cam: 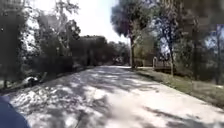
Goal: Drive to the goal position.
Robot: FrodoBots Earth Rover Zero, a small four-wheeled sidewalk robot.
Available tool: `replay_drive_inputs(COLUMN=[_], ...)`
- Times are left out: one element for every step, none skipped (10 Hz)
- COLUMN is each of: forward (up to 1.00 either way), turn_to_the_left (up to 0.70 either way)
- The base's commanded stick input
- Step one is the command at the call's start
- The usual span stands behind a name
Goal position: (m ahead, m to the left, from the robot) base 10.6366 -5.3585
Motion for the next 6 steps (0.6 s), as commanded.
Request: replay_drive_inputs(forward=[0.70,0.70,0.70,0.70,0.70,0.70], turn_to_the_left=[0.00,0.00,0.00,0.00,0.00,0.00])
